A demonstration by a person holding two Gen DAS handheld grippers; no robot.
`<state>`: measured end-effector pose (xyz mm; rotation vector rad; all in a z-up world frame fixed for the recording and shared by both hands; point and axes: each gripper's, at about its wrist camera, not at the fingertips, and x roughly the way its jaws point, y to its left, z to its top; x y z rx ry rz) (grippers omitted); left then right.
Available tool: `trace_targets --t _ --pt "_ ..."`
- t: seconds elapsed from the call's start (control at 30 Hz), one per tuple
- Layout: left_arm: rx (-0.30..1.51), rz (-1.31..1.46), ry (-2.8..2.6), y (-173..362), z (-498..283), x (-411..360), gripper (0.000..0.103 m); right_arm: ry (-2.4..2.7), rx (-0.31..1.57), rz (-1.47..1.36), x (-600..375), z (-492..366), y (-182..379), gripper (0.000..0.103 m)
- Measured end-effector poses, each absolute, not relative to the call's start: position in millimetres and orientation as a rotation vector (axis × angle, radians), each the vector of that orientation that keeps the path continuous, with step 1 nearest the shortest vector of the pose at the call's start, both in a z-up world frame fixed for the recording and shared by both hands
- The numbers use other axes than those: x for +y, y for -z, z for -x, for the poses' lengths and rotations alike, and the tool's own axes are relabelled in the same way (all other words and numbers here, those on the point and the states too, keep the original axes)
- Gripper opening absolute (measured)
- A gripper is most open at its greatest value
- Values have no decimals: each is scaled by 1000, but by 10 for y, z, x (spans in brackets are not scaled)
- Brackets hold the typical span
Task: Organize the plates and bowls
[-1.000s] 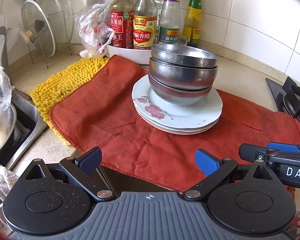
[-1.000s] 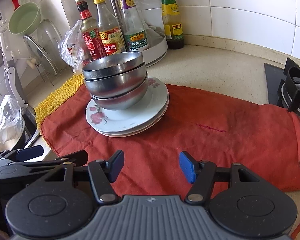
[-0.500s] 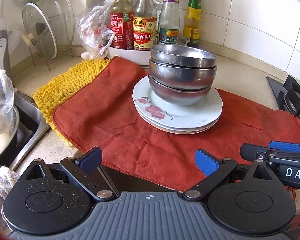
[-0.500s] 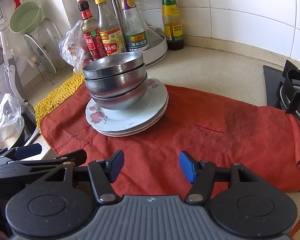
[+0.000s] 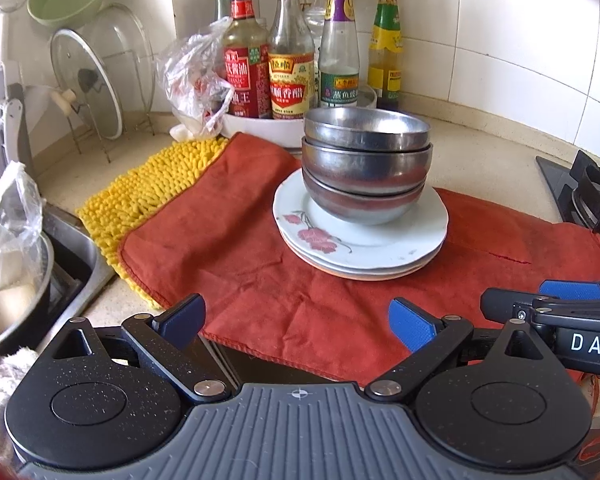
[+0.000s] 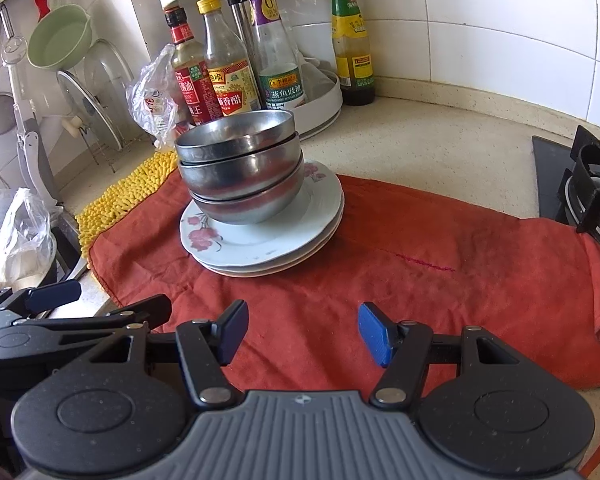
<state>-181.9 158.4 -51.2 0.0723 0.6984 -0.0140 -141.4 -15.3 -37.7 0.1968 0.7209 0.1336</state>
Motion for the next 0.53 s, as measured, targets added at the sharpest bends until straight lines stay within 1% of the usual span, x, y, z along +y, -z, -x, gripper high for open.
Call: trace_targets --t 0.13,0.53 --pt "664 -110 -21 471 1834 1540 102 -133 713 -191 -149 1408 348 61" --pt "609 -136 -16 475 1830 1581 103 -135 710 -198 -126 1379 352 61"
